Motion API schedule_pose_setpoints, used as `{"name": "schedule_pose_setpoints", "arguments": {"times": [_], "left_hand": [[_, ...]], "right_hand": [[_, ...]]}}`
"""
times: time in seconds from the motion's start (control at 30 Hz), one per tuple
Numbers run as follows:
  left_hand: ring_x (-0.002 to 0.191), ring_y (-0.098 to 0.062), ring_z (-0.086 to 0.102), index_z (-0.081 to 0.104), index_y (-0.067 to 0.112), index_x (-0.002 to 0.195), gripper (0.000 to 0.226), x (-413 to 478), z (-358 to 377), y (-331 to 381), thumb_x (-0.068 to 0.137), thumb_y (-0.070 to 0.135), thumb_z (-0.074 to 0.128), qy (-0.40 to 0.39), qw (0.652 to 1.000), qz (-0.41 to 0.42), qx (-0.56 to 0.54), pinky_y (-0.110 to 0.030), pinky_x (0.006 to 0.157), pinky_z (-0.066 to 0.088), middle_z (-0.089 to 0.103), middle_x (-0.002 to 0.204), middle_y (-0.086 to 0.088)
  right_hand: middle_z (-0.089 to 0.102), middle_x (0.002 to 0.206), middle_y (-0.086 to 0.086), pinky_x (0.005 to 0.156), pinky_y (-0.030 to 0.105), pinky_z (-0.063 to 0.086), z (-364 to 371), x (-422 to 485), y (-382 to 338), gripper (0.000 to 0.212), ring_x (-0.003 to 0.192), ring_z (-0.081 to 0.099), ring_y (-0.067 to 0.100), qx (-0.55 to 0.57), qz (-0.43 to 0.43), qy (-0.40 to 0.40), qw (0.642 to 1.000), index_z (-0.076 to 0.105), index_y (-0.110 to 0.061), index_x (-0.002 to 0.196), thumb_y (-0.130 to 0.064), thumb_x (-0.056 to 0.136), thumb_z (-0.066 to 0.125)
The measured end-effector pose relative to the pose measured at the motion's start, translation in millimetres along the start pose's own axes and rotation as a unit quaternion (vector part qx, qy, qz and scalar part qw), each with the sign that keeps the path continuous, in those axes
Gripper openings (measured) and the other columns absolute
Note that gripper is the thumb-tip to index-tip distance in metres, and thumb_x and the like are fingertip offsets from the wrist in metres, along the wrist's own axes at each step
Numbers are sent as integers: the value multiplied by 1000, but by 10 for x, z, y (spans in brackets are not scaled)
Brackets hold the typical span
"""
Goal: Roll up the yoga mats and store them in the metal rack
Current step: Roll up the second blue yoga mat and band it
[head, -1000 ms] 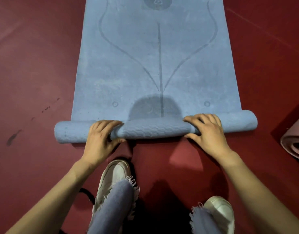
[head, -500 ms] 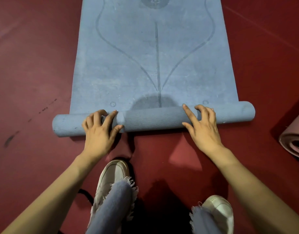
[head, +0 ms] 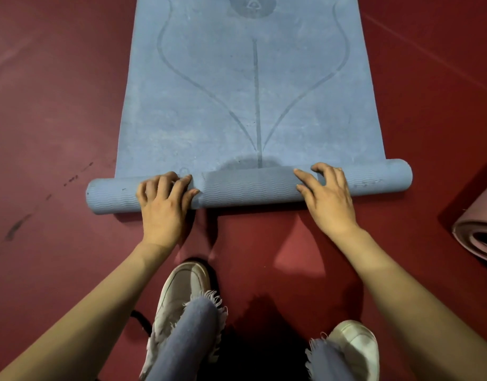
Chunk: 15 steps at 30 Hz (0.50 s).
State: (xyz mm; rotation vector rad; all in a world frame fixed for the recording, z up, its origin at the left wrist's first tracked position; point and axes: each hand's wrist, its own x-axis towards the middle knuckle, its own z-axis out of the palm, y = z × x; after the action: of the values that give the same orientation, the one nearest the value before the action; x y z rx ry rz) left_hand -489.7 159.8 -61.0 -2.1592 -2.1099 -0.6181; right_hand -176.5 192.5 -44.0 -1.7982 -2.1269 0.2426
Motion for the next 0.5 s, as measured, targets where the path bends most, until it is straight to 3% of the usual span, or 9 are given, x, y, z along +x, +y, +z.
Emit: {"name": "schedule_pose_setpoints", "arguments": {"times": [0.07, 0.17, 0.27, 0.33, 0.43, 0.5], "left_hand": [[100, -30, 45, 65, 9, 114, 36, 65, 10, 29, 97, 34, 46, -5, 1000, -12, 0, -43, 92, 31, 59, 107, -14], [104, -32, 49, 61, 5, 114, 41, 122, -9, -53, 94, 39, 49, -24, 995, -17, -91, -42, 95, 32, 57, 111, -14], [109, -33, 50, 58, 1, 112, 54, 109, -25, -209, 83, 47, 62, -46, 989, 61, -124, -41, 95, 33, 56, 115, -15], [107, -35, 51, 60, 2, 111, 57, 147, -18, -268, 80, 50, 66, -51, 986, 74, -138, -38, 95, 34, 56, 116, -17], [107, -35, 47, 61, 6, 112, 58, 204, 4, -281, 80, 55, 62, -51, 987, 53, -142, -41, 96, 36, 50, 118, -20], [107, -35, 42, 63, 12, 114, 62, 219, 4, -265, 81, 63, 54, -58, 993, 28, -102, -47, 97, 34, 46, 119, -20]], "right_hand": [[57, 119, 17, 104, 54, 37, 17, 40, 0, 42, 111, 42, 28, -24, -5, -8, 1000, 62, -18, 124, -36, 92, 39], [52, 132, 16, 113, 48, 19, 43, 48, -2, 53, 126, 43, 33, -48, -7, -39, 998, 50, -17, 136, -43, 94, 31], [42, 145, 11, 116, 43, 7, 40, 43, 13, 63, 138, 32, 28, -38, -3, -67, 997, 39, -14, 143, -48, 92, 25], [40, 147, 11, 116, 41, 4, 35, 70, 15, 64, 140, 29, 26, -26, -5, -66, 997, 45, -13, 138, -50, 91, 25], [41, 144, 16, 115, 45, 9, 55, 148, 0, 60, 137, 32, 32, -24, -2, -65, 998, 57, -14, 128, -50, 89, 29], [47, 135, 24, 108, 52, 27, 84, 186, -16, 50, 125, 39, 41, -34, 14, -27, 999, 64, -17, 118, -47, 88, 38]]}}
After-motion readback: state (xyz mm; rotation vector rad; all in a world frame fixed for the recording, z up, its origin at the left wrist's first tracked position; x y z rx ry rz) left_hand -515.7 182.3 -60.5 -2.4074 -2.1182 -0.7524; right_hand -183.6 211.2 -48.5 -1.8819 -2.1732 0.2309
